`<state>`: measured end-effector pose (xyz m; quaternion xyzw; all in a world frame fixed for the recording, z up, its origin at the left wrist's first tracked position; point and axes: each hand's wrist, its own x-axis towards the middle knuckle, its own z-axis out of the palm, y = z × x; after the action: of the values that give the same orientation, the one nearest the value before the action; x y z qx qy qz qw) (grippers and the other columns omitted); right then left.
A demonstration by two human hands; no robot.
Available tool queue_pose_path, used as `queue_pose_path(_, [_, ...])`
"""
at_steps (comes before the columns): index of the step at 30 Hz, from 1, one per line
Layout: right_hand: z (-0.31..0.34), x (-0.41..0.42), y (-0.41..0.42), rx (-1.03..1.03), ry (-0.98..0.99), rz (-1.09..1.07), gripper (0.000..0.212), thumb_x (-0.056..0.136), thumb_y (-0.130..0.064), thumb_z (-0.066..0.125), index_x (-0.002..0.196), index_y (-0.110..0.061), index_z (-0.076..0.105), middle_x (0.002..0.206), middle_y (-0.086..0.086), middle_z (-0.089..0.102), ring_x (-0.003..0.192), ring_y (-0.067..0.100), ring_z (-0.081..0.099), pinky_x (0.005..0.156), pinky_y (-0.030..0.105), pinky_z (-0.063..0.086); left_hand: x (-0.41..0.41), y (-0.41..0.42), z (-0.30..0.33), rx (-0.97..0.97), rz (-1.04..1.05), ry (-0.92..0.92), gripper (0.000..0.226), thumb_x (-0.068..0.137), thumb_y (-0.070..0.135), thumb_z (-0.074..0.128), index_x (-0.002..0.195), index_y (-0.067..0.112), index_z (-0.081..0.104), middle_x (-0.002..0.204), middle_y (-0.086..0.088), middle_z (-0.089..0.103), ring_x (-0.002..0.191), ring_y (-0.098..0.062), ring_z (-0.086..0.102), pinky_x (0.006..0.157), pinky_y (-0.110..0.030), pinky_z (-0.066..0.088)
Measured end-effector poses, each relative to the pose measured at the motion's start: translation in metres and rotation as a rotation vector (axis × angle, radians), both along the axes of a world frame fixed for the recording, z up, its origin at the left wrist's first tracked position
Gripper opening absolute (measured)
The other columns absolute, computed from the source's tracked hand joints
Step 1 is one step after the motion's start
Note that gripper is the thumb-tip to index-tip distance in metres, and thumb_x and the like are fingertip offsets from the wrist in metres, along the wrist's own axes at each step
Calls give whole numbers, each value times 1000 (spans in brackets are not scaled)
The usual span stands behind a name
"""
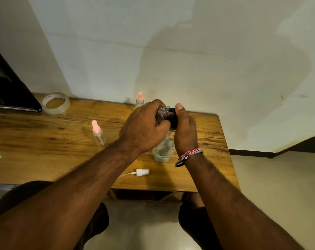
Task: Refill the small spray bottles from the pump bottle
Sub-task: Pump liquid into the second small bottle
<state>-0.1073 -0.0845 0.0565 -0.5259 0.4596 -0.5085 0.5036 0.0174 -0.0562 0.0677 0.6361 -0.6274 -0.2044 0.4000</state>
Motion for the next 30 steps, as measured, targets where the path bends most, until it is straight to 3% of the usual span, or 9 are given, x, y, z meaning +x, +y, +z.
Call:
queue_pose_path(3, [-3, 0, 0, -32, 19, 37, 70, 93, -61, 41, 101, -1, 76, 94, 13, 78, 92, 18, 74, 72, 18, 54, 1, -1, 3, -17, -3, 37, 31, 83, 35, 59, 111, 22, 64, 93, 5, 70, 81, -13, 66, 66, -33, 56])
queue_pose_path(11, [-4, -1, 1, -34, 0, 52, 64, 101, -50, 37, 104, 2, 75, 97, 15, 78, 93, 17, 75, 74, 17, 54, 1, -2, 2, -25, -9, 64, 25, 85, 32, 61, 108, 23, 62, 90, 5, 69, 78, -11, 65, 63, -27, 47])
queue_pose_path(16, [-3, 0, 1, -37, -14, 47, 70, 95, -61, 43, 101, 2, 75, 94, 15, 77, 90, 16, 74, 72, 18, 54, 0, -2, 2, -26, -7, 58, 29, 84, 33, 60, 110, 22, 63, 91, 5, 69, 78, -12, 65, 62, -26, 47])
queue_pose_path(20, [0, -1, -1, -14, -22, 25, 54, 99, -46, 42, 94, -5, 77, 83, 2, 77, 82, 8, 73, 68, 15, 53, 1, -2, -1, -21, -5, 43, 25, 86, 30, 63, 110, 22, 63, 91, 6, 68, 78, -11, 64, 63, -27, 48])
queue_pose_path(24, [0, -1, -2, -15, 3, -8, 52, 98, -42, 44, 90, -2, 76, 80, 3, 75, 78, 9, 71, 67, 18, 53, 0, -2, -3, 2, -4, 33, 32, 82, 35, 59, 112, 22, 64, 93, 6, 69, 82, -12, 65, 68, -32, 55])
queue_pose_path(28, [1, -1, -1, -15, 30, -44, 40, 103, -34, 48, 74, -23, 72, 68, -10, 72, 70, -1, 67, 64, 16, 52, 0, -2, -2, 11, -5, 24, 37, 81, 36, 58, 114, 23, 65, 97, 6, 70, 85, -13, 66, 73, -36, 60])
queue_pose_path(30, [0, -1, -1, -24, 41, -46, 39, 98, -41, 47, 74, -22, 73, 71, -7, 72, 71, 0, 67, 64, 17, 52, 0, -1, -2, 10, -2, 22, 36, 81, 36, 58, 114, 23, 65, 96, 6, 70, 85, -12, 66, 73, -36, 59])
